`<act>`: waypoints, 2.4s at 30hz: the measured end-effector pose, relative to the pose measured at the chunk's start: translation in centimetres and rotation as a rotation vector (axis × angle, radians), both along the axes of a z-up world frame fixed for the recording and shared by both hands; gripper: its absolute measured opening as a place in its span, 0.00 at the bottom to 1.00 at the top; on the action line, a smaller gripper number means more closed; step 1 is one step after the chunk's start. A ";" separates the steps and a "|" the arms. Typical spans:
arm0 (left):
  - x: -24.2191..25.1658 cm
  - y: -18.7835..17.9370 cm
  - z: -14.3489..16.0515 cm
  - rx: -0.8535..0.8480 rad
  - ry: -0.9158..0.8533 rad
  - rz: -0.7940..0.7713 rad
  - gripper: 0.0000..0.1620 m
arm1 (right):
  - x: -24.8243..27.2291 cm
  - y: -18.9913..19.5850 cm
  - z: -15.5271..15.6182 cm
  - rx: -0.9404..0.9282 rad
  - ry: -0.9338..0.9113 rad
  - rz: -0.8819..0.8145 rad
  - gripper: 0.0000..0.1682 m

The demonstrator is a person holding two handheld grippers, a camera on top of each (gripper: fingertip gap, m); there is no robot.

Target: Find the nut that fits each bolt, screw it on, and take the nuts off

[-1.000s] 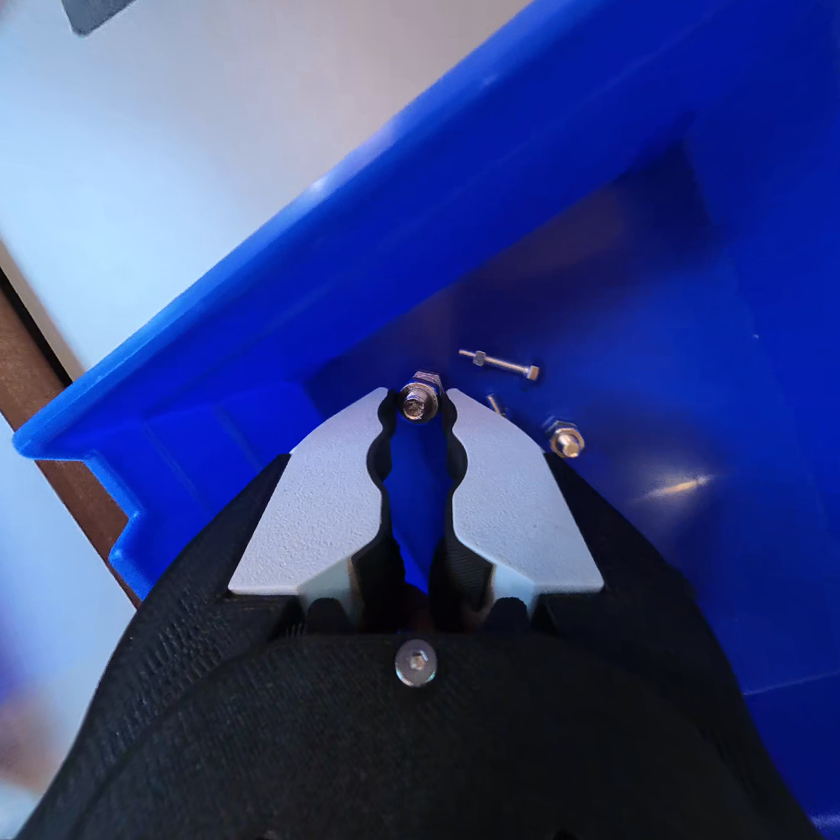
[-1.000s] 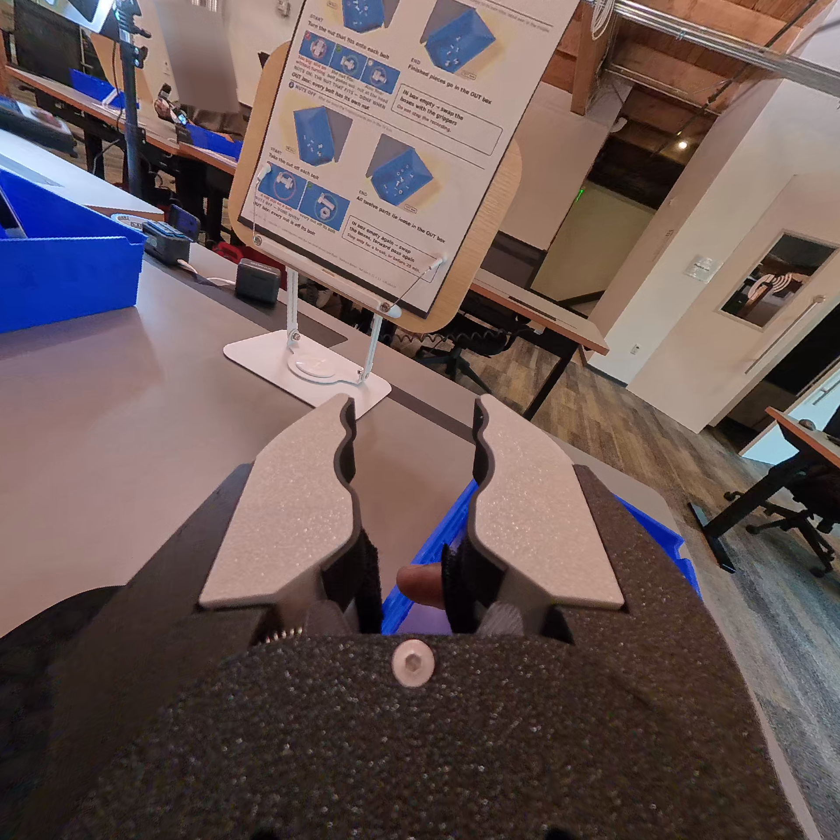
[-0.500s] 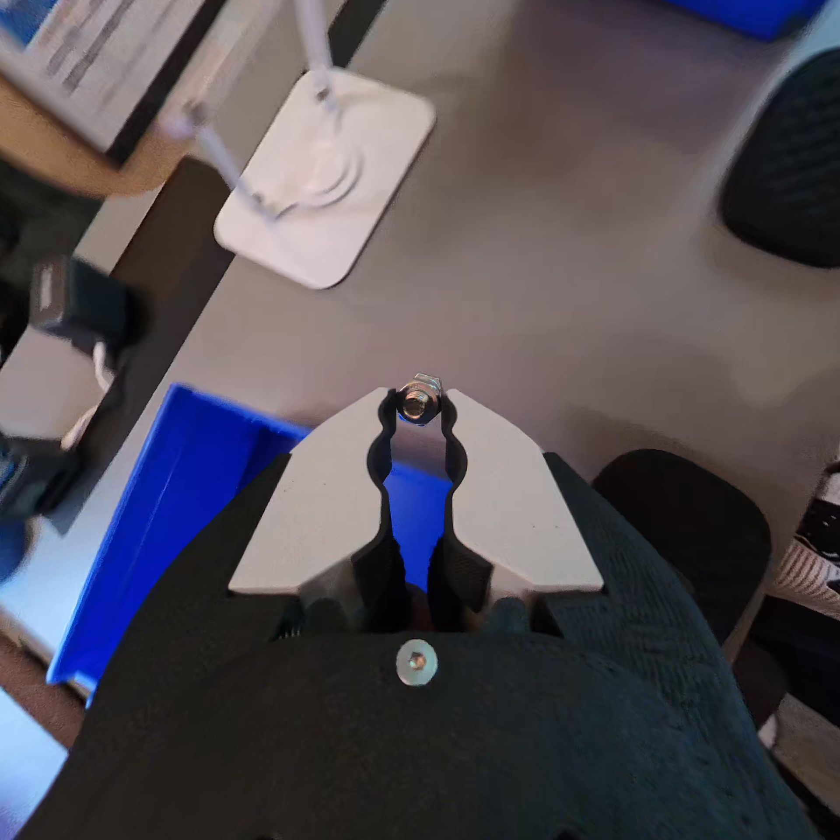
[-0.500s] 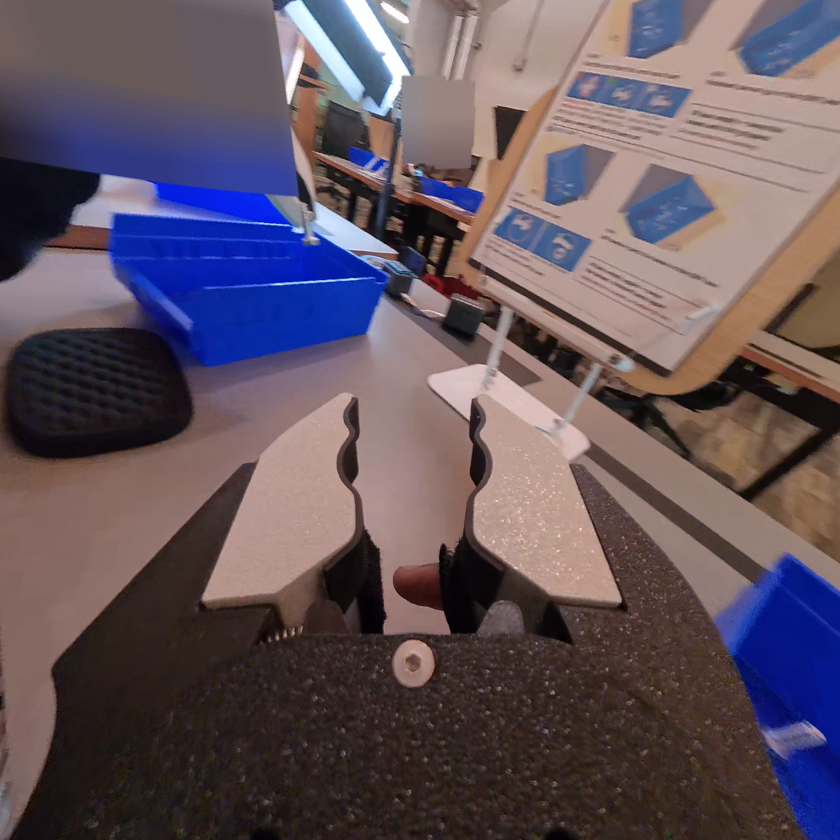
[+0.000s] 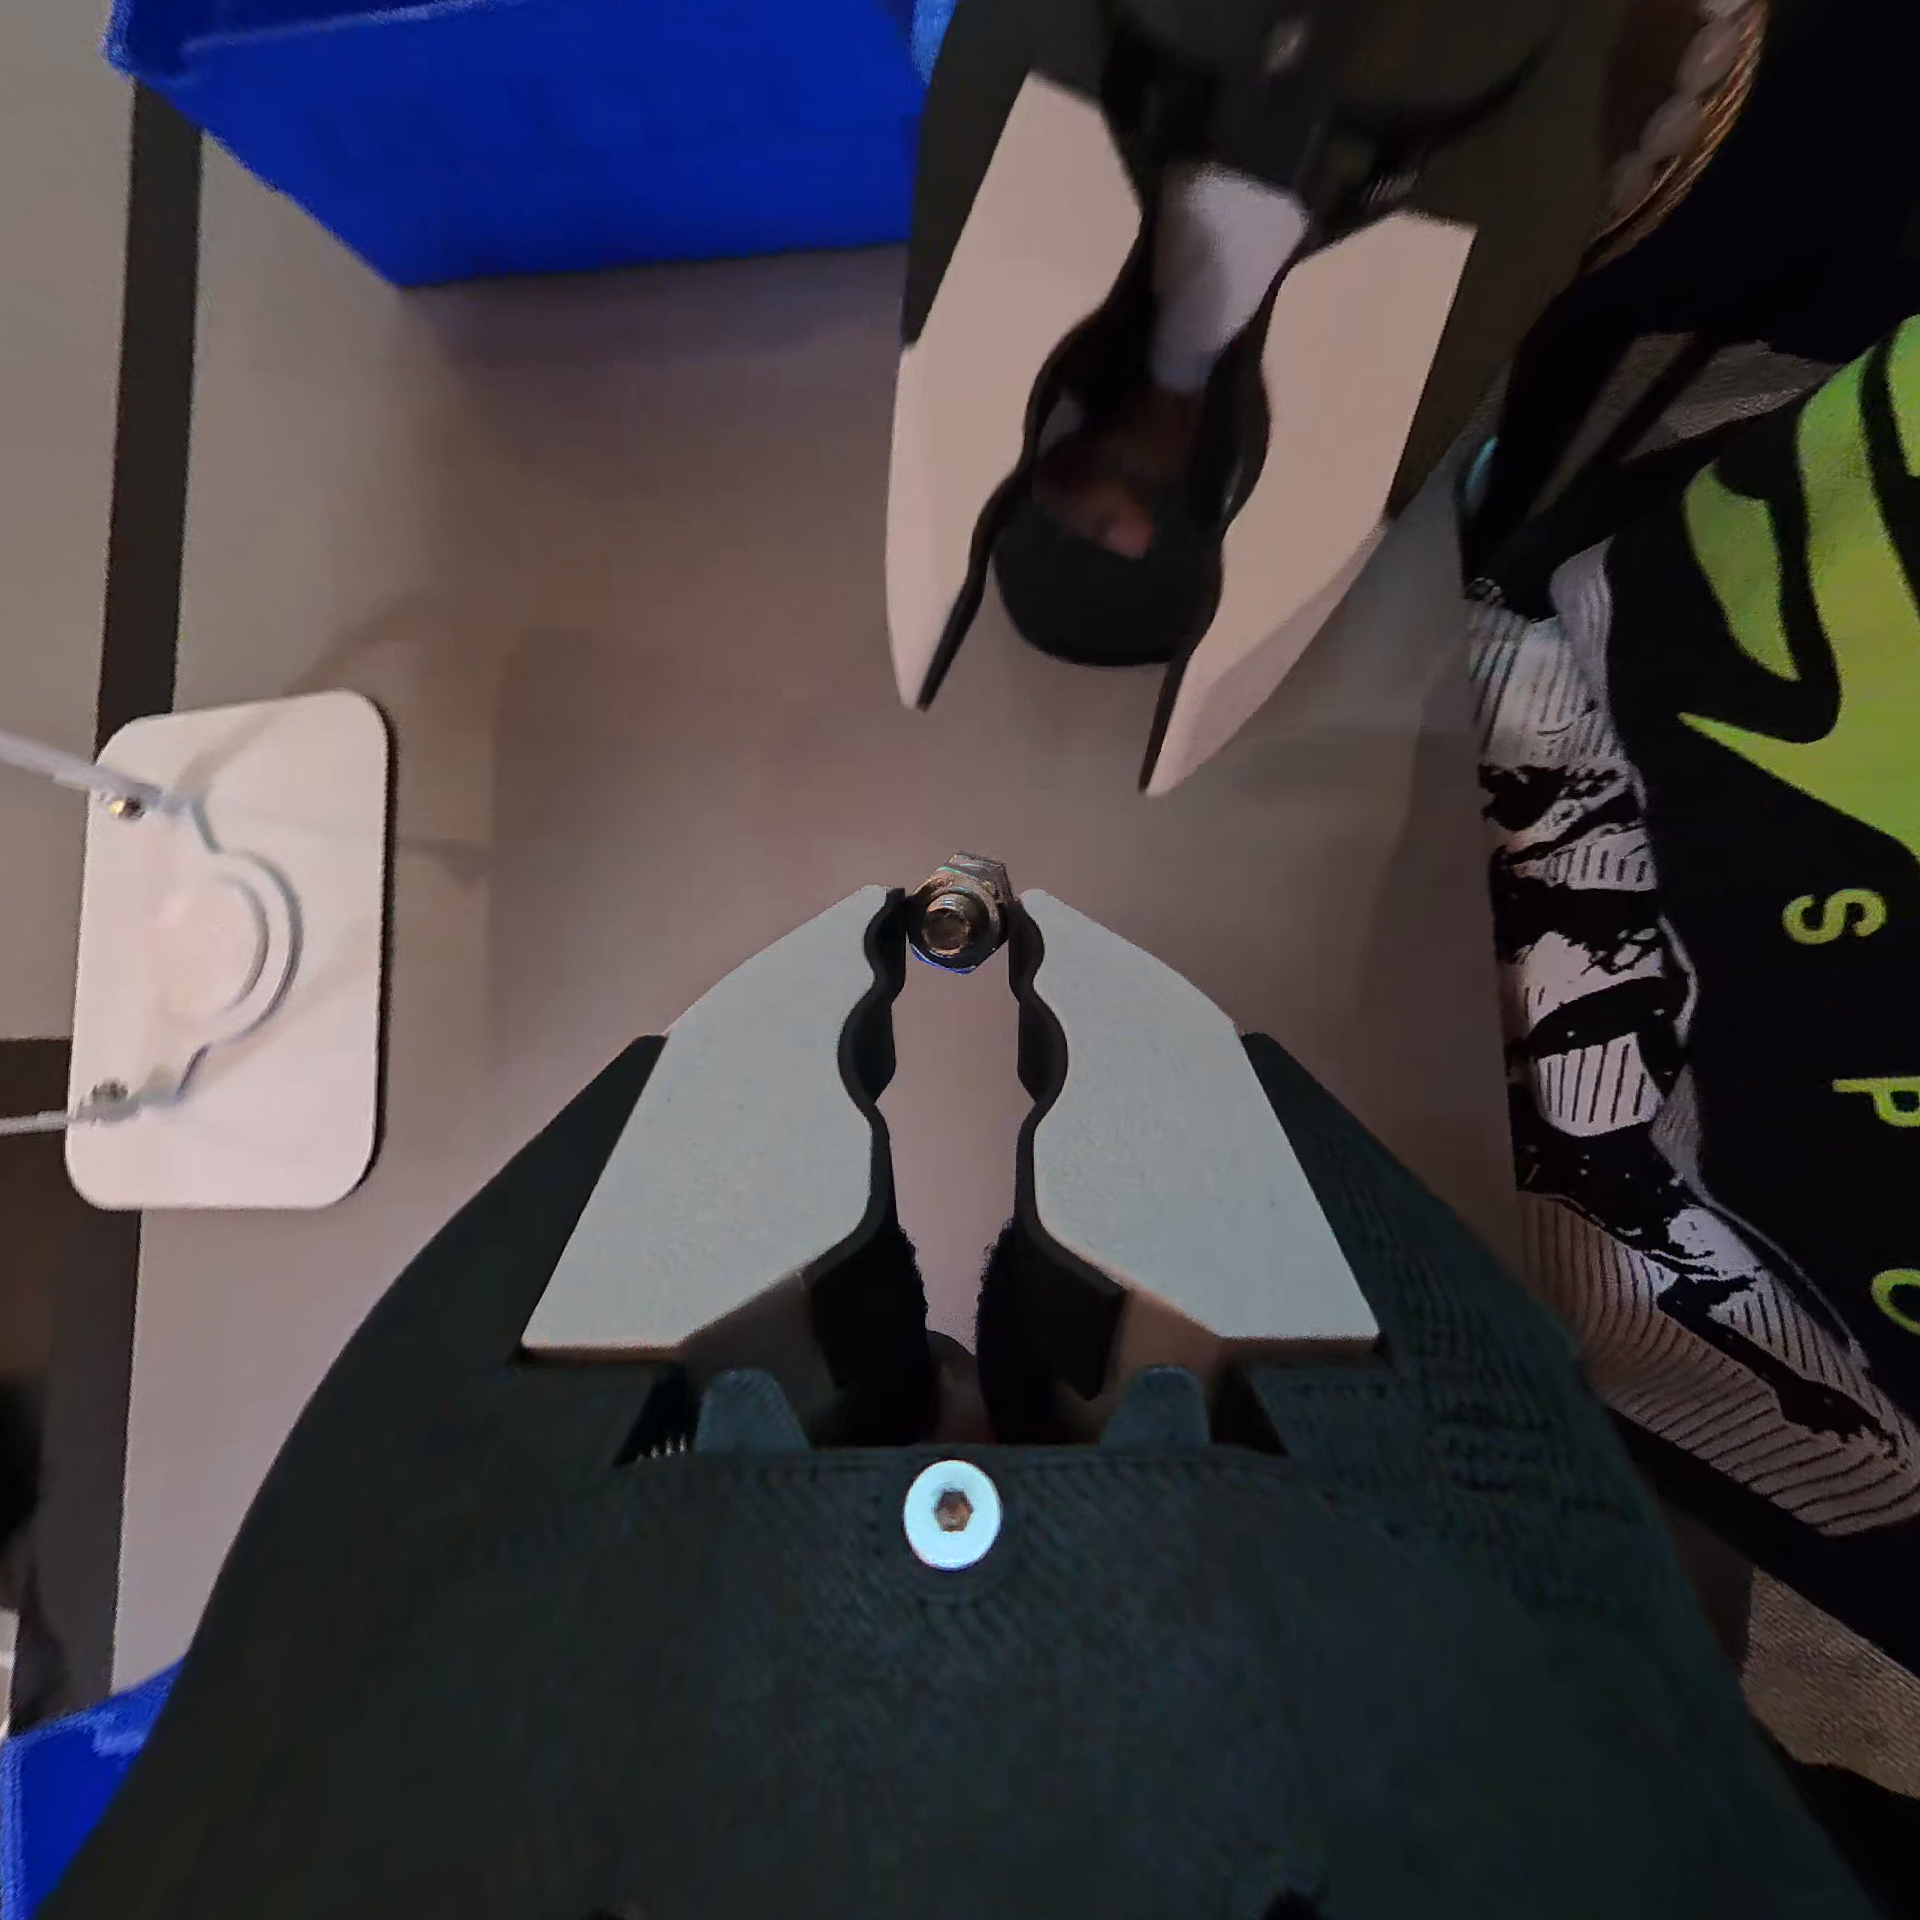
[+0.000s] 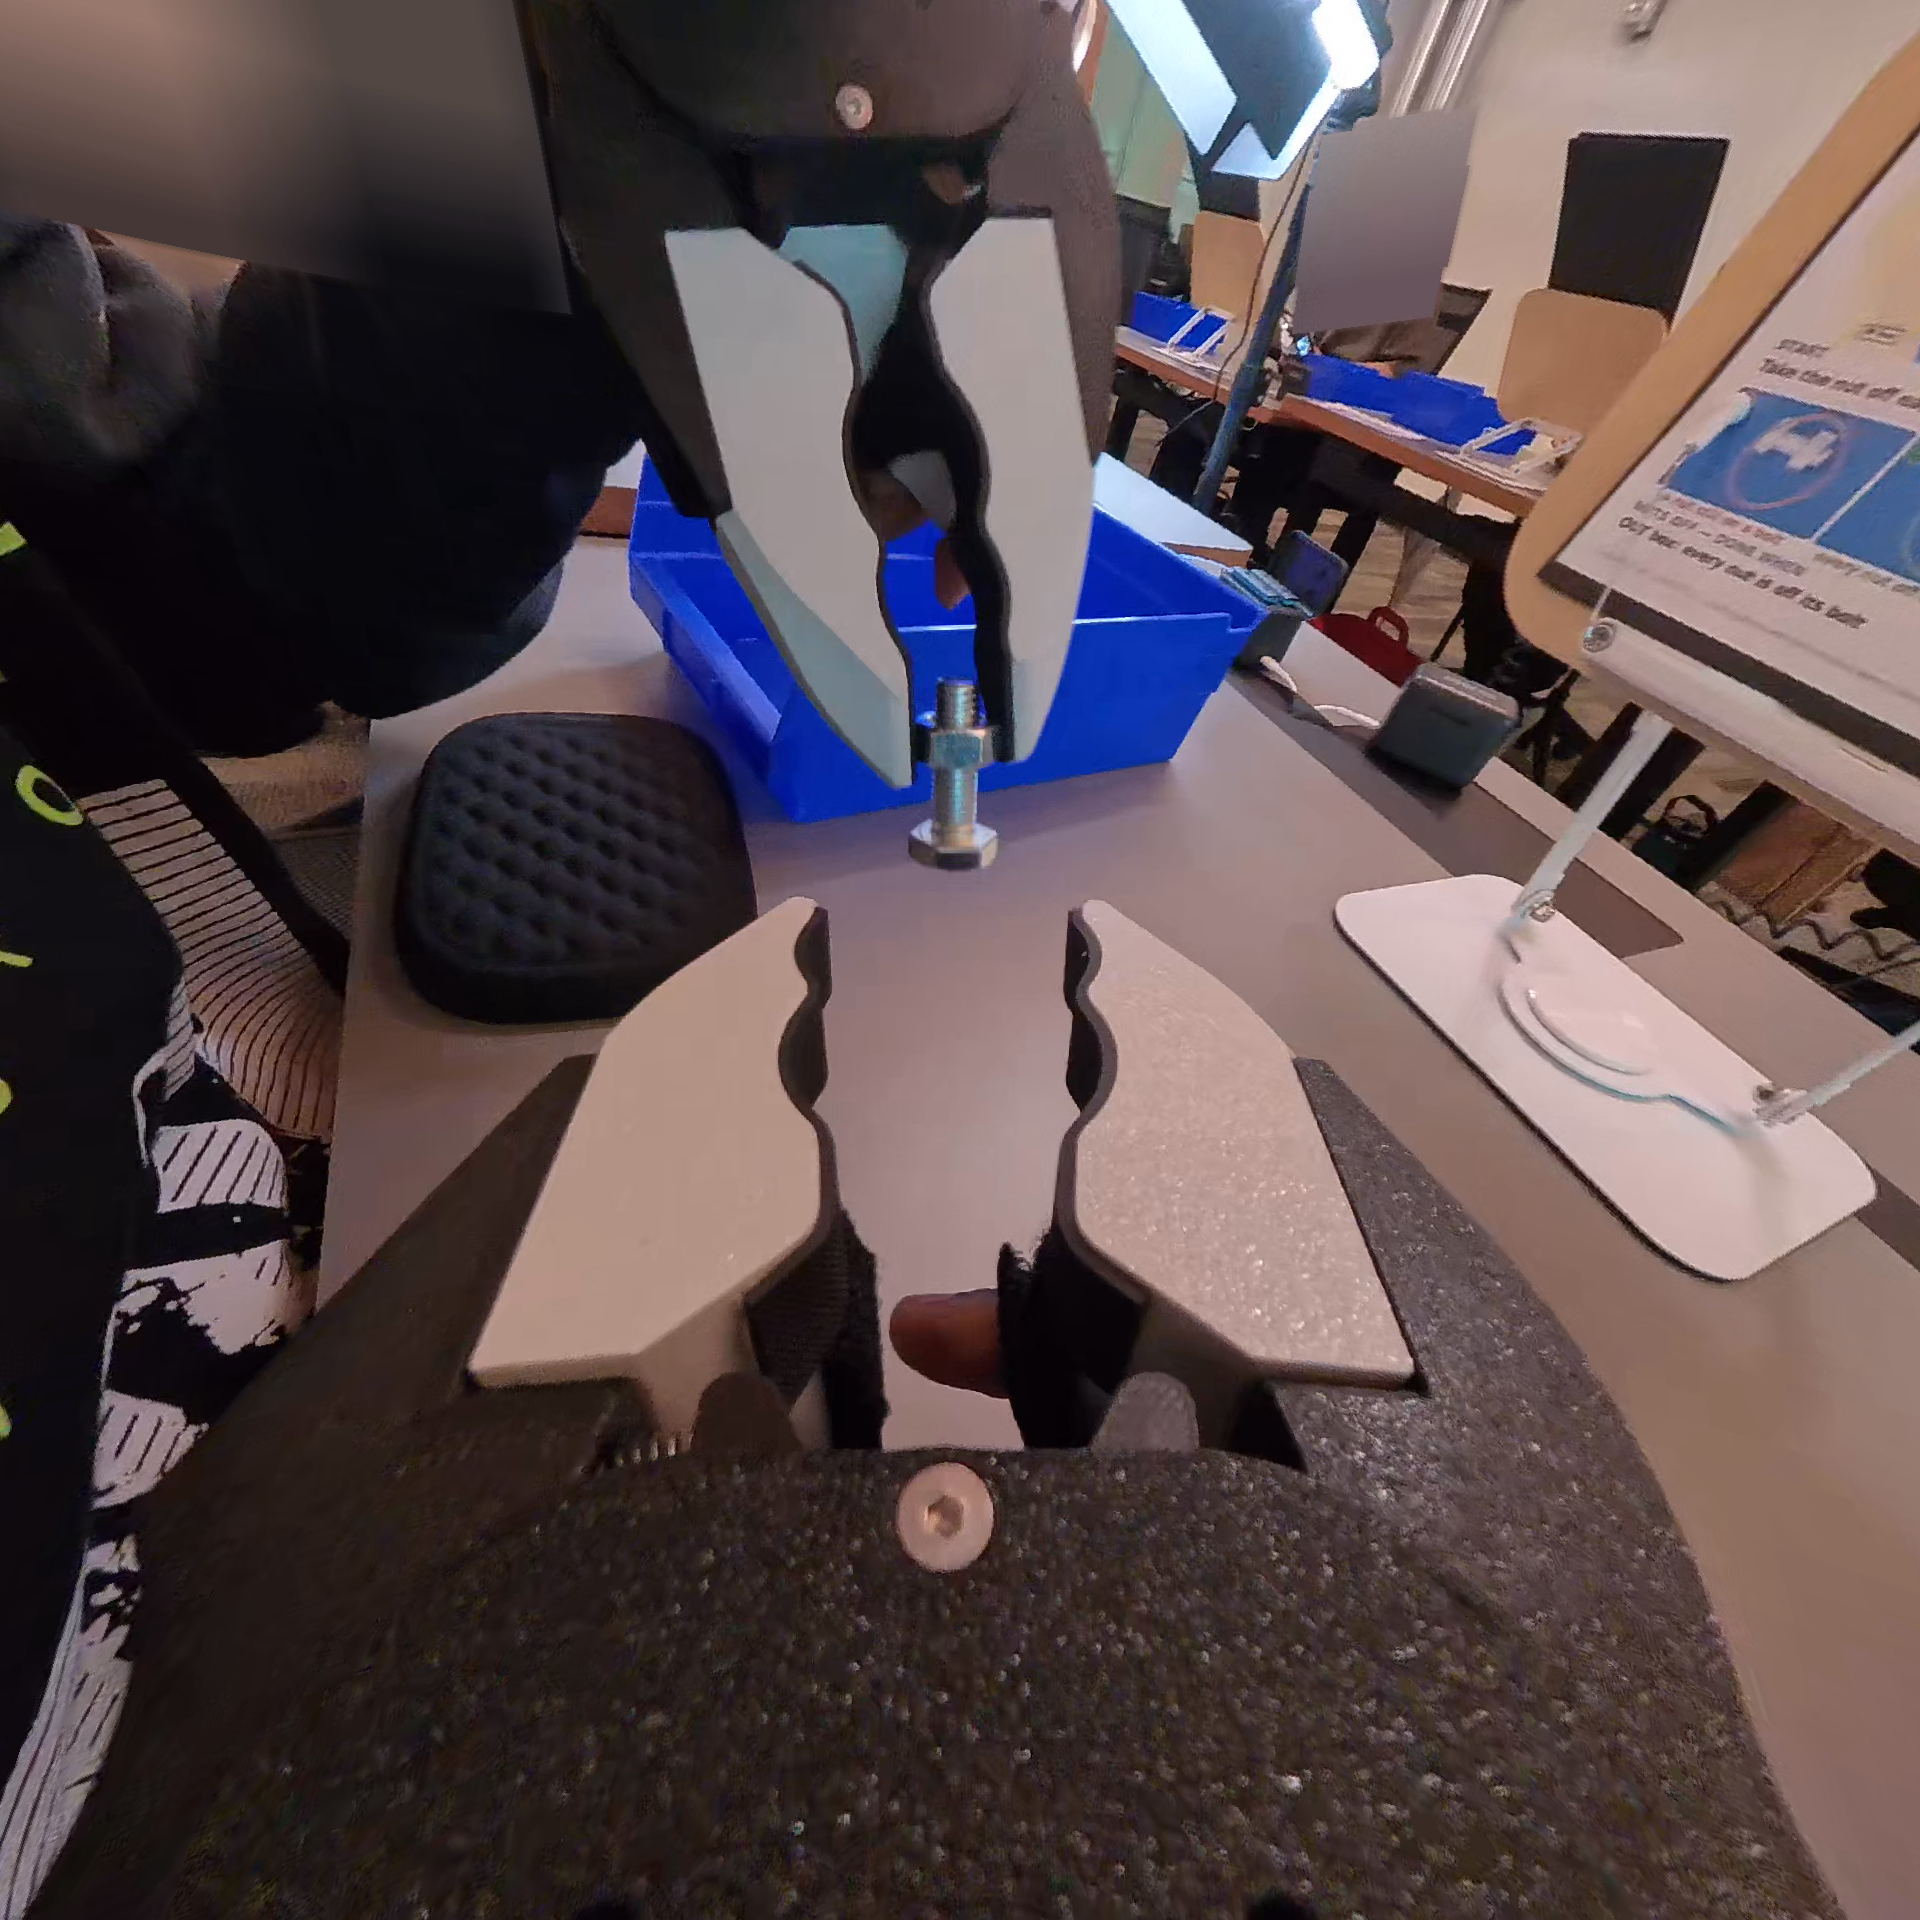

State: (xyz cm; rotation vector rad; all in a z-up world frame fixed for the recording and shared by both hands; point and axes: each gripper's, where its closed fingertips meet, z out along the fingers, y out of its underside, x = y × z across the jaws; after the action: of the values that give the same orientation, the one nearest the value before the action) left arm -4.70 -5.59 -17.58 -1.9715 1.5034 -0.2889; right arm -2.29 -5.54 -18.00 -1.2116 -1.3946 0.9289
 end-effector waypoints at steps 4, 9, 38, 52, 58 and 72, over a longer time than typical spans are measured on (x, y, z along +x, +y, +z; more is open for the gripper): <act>1.5 -0.2 0.0 -0.004 -0.013 -0.041 0.12 | -0.7 -0.6 -0.8 -0.021 -0.017 0.030 0.23; 2.4 -0.6 -0.1 -0.018 -0.029 -0.069 0.12 | -0.9 -0.5 -0.9 -0.037 -0.004 0.027 0.17; 4.8 0.0 2.5 0.045 -0.924 0.057 0.06 | 0.6 -0.2 2.1 -0.269 0.244 0.157 0.11; 5.3 0.0 -0.1 0.089 -0.788 0.053 0.06 | 2.1 0.3 3.3 -0.219 0.232 0.130 0.13; 5.4 -0.1 -0.3 0.087 -0.777 0.043 0.06 | 1.7 -0.2 2.6 -0.220 0.203 0.156 0.06; 6.6 0.5 -2.8 0.097 -0.799 0.101 0.19 | 1.6 -0.2 2.8 -0.242 0.213 0.158 0.05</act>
State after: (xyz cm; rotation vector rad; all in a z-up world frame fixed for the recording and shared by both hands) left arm 1.94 -5.10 -20.36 -1.5565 0.8749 -0.8257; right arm -0.64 -5.69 -15.17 -1.1509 -1.2459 1.3291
